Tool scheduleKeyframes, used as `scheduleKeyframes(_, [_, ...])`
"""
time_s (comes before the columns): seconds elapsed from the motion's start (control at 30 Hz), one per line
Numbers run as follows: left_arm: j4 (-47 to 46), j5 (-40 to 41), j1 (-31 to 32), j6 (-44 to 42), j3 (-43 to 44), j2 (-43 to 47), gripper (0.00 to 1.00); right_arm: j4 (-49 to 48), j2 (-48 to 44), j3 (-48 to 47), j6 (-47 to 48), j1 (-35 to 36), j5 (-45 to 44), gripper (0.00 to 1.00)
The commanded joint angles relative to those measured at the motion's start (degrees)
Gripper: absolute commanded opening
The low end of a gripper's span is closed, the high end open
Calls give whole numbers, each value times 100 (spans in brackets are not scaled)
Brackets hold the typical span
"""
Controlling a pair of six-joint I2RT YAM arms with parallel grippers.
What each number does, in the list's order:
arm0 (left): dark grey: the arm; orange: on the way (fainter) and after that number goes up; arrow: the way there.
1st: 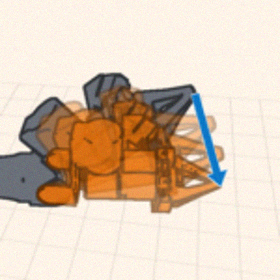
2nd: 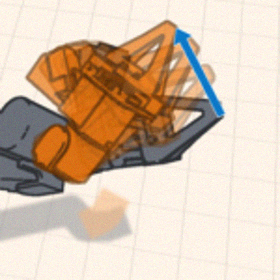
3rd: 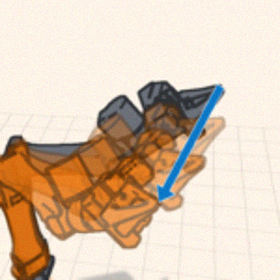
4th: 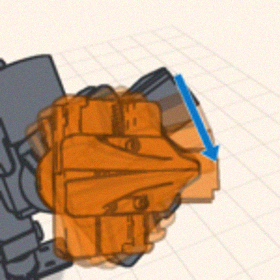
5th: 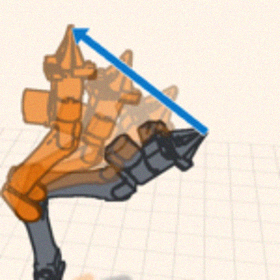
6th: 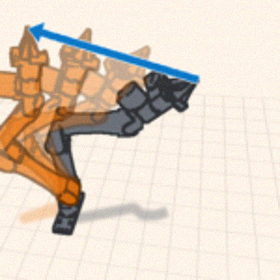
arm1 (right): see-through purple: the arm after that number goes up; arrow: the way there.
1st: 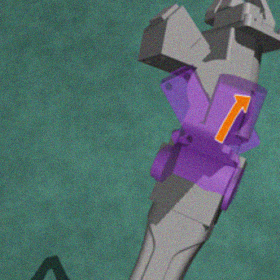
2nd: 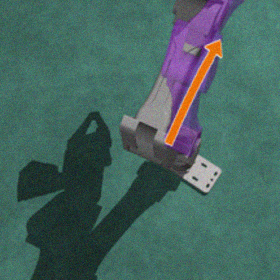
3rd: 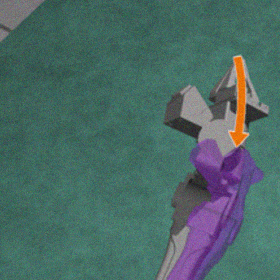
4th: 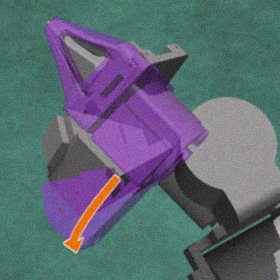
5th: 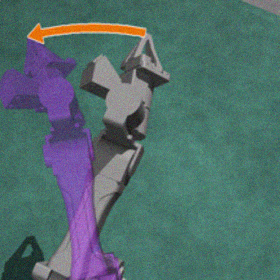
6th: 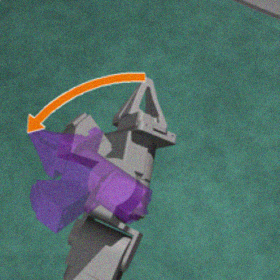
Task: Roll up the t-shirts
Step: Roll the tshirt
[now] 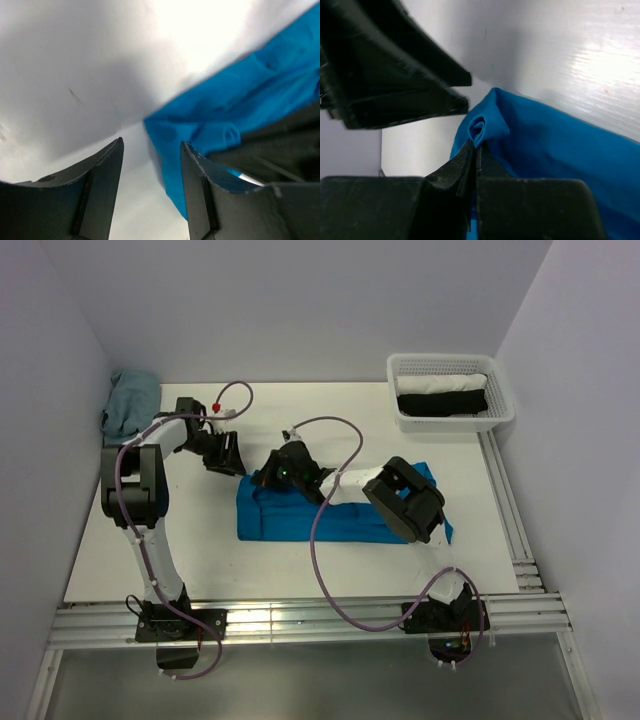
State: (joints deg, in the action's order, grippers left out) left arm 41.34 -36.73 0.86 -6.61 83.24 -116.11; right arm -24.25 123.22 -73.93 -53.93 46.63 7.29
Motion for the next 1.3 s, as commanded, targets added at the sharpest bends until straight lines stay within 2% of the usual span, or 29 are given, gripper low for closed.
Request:
scheduleKeyframes(0.0, [172,17,72,-86,429,-253,55,148,-202,-402,408,74,-263,0])
scheduleKeyframes(0.2, [146,-27,81,37,640,-429,55,500,79,-1114,691,65,-184,0])
scheduleKeyframes(0.77, [576,-607,107,55,1528,-886,57,395,150,-860,542,74,-96,0])
scheduleKeyframes(0.97, [1182,-766,247,-550,1879,-1123,59,421,132,-842,541,83,-122,0])
scheduleKeyframes(1.13, [1964,-572,327,-1165,2082,-1431,52,553,80,-869,586,83,-201,0])
scheduleKeyframes(1.27, [2115,-485,292,-1299,2100,-1423,45,684,53,-895,621,74,-254,0])
